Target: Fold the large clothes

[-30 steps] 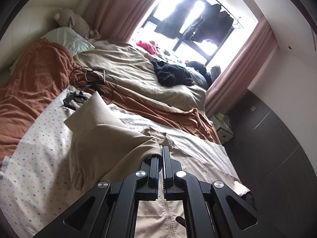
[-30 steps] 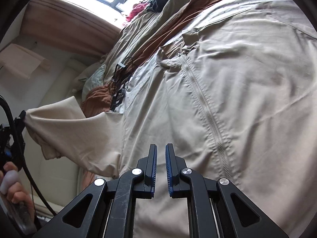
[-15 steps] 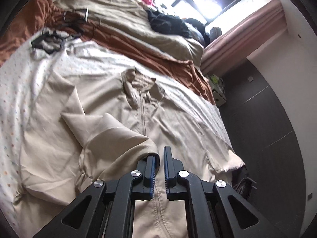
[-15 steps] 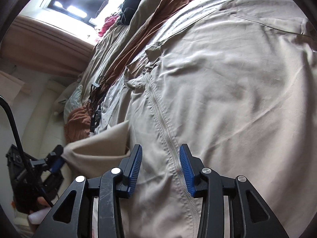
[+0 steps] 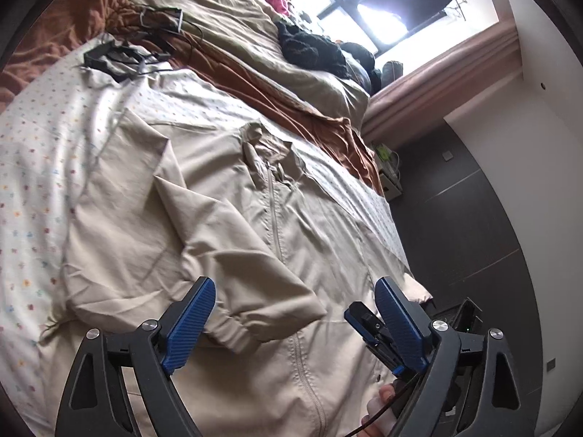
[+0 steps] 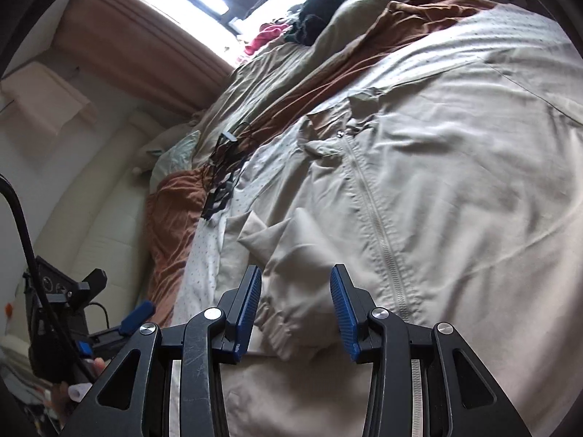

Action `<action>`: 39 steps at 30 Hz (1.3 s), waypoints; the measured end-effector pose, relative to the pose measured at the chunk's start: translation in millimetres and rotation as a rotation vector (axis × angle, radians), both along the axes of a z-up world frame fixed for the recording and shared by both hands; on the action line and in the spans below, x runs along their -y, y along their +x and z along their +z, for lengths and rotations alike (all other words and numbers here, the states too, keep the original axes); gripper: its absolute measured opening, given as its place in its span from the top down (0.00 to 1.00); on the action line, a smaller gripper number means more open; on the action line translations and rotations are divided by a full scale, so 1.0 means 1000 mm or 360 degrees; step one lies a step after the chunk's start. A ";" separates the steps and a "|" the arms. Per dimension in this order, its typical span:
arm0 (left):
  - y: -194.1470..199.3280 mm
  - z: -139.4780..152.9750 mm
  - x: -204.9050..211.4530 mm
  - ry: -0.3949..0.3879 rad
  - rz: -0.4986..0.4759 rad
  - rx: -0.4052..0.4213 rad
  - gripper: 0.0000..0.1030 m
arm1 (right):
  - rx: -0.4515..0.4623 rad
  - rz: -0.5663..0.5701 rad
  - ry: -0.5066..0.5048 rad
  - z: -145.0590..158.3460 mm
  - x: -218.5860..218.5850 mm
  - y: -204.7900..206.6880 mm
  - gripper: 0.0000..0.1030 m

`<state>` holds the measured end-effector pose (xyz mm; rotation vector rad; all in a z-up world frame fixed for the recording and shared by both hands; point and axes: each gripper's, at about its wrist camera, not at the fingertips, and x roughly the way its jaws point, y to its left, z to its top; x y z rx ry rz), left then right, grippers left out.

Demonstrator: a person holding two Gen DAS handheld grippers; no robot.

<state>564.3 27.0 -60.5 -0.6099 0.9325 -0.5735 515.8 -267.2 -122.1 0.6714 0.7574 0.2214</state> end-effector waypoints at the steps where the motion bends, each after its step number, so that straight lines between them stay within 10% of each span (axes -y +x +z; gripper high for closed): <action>1: -0.004 0.000 -0.011 0.0012 0.0038 0.0005 0.13 | 0.0005 0.0034 -0.0021 0.000 -0.008 0.001 0.61; 4: -0.014 -0.004 -0.043 0.0090 0.0175 0.0002 0.13 | -0.0021 0.0097 -0.0101 -0.006 -0.028 0.005 0.60; 8: -0.029 -0.017 -0.081 0.0237 0.0345 -0.0037 0.13 | -0.0134 0.0136 -0.0226 -0.024 -0.049 0.015 0.31; 22: -0.055 -0.079 -0.137 0.0389 0.0511 -0.0221 0.34 | -0.0495 0.0401 -0.0778 -0.086 -0.106 0.040 0.29; 29: -0.049 -0.098 -0.125 0.0378 0.0492 -0.0266 0.36 | -0.0497 0.0336 -0.0776 -0.078 -0.079 0.036 0.76; 39: -0.046 -0.102 -0.108 0.0433 0.0461 -0.0265 0.39 | -0.0285 -0.0118 -0.0372 -0.026 0.022 0.021 0.78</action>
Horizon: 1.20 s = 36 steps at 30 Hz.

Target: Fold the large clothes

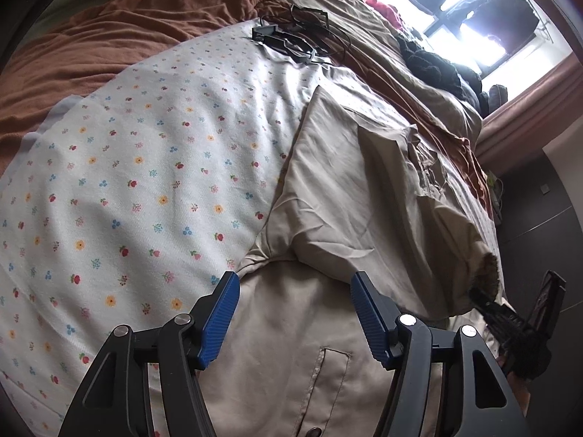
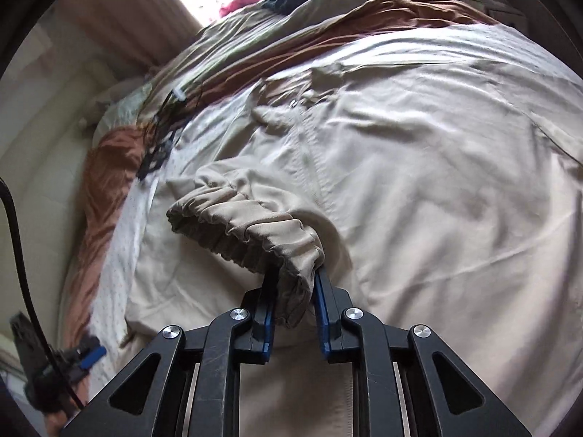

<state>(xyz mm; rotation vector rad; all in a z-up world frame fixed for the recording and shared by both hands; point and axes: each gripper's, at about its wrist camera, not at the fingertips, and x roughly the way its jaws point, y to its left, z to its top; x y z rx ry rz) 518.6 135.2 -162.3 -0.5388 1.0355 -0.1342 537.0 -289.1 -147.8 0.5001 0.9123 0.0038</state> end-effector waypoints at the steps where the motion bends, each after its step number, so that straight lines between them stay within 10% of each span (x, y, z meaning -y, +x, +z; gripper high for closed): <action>1: 0.000 -0.001 0.000 0.0026 0.0003 -0.0007 0.40 | 0.0000 -0.0098 0.0023 0.002 0.014 -0.004 0.66; 4: 0.000 -0.002 -0.002 0.0068 0.0013 -0.0017 0.40 | -0.0076 -0.0335 0.0008 0.000 0.045 -0.014 0.30; 13: 0.002 -0.008 -0.001 0.0187 -0.0014 -0.0028 0.40 | -0.0249 -0.0358 0.0284 -0.047 0.068 -0.008 0.29; 15: 0.005 -0.011 0.002 0.0188 -0.0041 -0.0022 0.40 | -0.0263 -0.0356 0.0316 -0.057 0.066 -0.006 0.33; 20: 0.015 -0.023 0.015 0.0266 -0.0101 -0.0045 0.40 | -0.0228 -0.0374 0.0425 -0.074 0.070 0.005 0.80; 27: 0.029 -0.044 0.020 0.0413 -0.0074 -0.0099 0.61 | -0.0114 -0.0359 0.0505 -0.085 0.078 0.018 0.86; 36: 0.032 -0.045 0.013 0.0481 0.0019 -0.0126 0.61 | -0.0063 -0.0358 0.0560 -0.088 0.084 0.024 0.86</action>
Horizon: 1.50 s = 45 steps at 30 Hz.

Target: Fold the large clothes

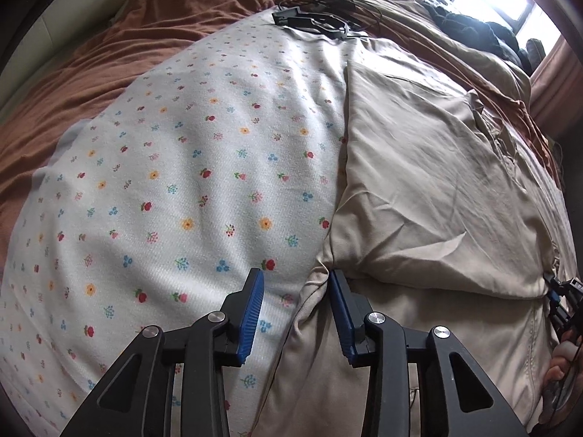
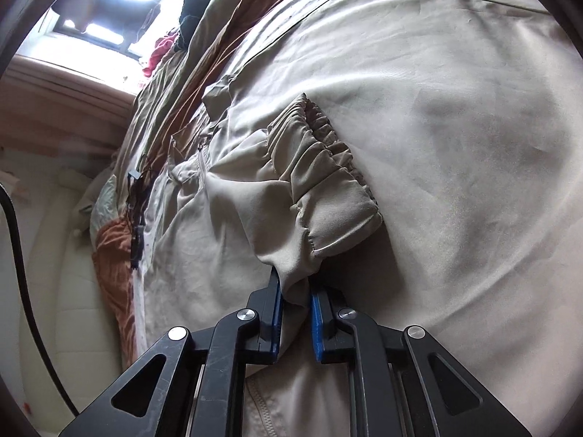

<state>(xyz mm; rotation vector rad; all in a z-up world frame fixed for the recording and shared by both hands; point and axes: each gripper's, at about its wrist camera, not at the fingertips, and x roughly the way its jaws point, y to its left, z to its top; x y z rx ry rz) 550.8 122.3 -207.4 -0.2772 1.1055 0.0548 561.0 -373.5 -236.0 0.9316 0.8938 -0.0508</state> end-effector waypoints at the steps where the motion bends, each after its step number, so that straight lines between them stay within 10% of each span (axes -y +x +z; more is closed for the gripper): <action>1: 0.000 0.000 0.001 0.0008 0.0000 -0.0004 0.61 | -0.0002 0.0000 0.0003 0.001 0.001 0.000 0.86; 7: -0.007 0.017 0.000 -0.0036 0.0070 -0.0022 0.61 | -0.0016 -0.0111 -0.0054 0.028 0.022 -0.023 0.51; 16: -0.030 0.077 0.024 -0.0075 0.0034 0.0211 0.33 | 0.0060 -0.0184 -0.0149 0.072 0.076 -0.049 0.50; 20: -0.030 0.088 0.057 -0.0101 -0.0035 0.0254 0.31 | 0.0081 -0.0193 -0.0209 0.088 0.098 -0.061 0.33; 33: -0.021 0.089 0.175 -0.0230 -0.0260 0.0339 0.31 | 0.0066 -0.0319 -0.0498 0.113 0.187 -0.105 0.31; 45: -0.015 0.045 0.177 -0.0251 -0.0112 0.0250 0.31 | 0.0088 -0.0548 -0.0561 0.094 0.262 -0.122 0.46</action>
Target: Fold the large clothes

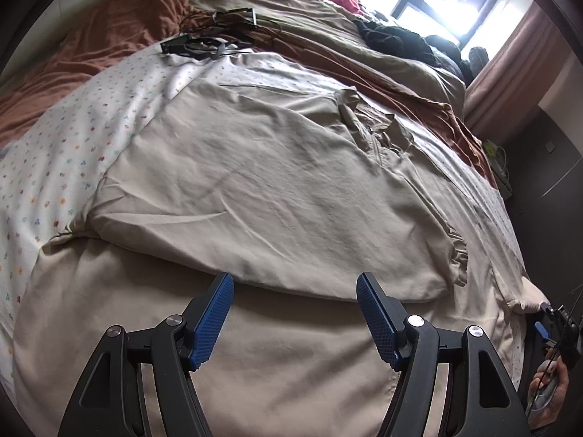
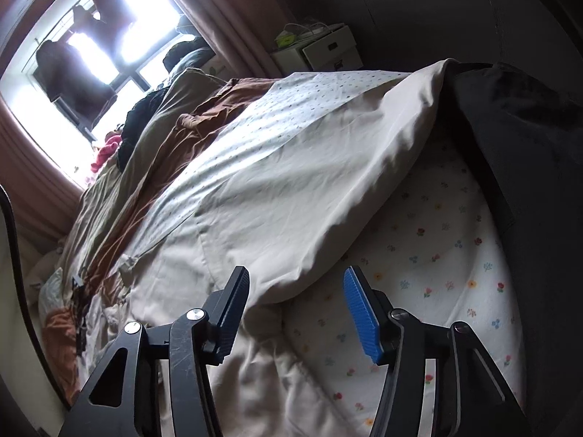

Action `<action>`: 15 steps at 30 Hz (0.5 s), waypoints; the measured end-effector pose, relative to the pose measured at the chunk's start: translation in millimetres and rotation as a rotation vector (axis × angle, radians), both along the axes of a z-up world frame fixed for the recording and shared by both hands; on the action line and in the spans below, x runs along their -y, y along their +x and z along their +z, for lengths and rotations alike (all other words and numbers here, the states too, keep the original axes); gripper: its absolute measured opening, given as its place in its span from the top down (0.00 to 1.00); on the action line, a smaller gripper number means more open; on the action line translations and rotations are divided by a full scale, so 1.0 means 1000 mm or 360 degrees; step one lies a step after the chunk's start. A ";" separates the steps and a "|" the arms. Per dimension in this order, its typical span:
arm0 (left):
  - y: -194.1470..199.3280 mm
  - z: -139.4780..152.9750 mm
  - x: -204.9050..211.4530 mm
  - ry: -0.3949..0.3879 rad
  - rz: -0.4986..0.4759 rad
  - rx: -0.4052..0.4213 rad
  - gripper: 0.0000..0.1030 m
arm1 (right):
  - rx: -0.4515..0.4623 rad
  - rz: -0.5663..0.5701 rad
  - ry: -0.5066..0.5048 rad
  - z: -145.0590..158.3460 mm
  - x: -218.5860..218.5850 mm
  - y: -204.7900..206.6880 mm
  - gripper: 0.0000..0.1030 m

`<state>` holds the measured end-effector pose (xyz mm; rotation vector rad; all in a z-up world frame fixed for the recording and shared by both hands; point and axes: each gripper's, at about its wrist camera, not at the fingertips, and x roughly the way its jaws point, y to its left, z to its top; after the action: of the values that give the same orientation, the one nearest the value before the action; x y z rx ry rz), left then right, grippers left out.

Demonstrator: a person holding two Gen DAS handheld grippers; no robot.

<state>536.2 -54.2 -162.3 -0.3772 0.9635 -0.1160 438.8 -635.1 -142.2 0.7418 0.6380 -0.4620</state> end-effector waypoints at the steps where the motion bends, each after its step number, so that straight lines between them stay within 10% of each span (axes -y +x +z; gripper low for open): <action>1: 0.000 0.000 -0.001 -0.0001 0.0006 0.0003 0.31 | 0.0007 -0.0016 -0.0006 -0.004 0.004 0.001 0.47; 5: -0.002 0.000 -0.008 0.0019 0.0037 0.0033 0.31 | 0.0004 -0.0059 0.0020 -0.024 0.024 0.009 0.62; 15: 0.005 -0.014 -0.011 0.0034 0.0050 -0.0016 0.31 | -0.0022 -0.0160 0.0046 -0.051 0.058 0.024 0.62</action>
<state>541.5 -43.4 -175.9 -0.3732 0.9677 -0.0749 462.3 -693.2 -192.8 0.8012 0.6230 -0.5517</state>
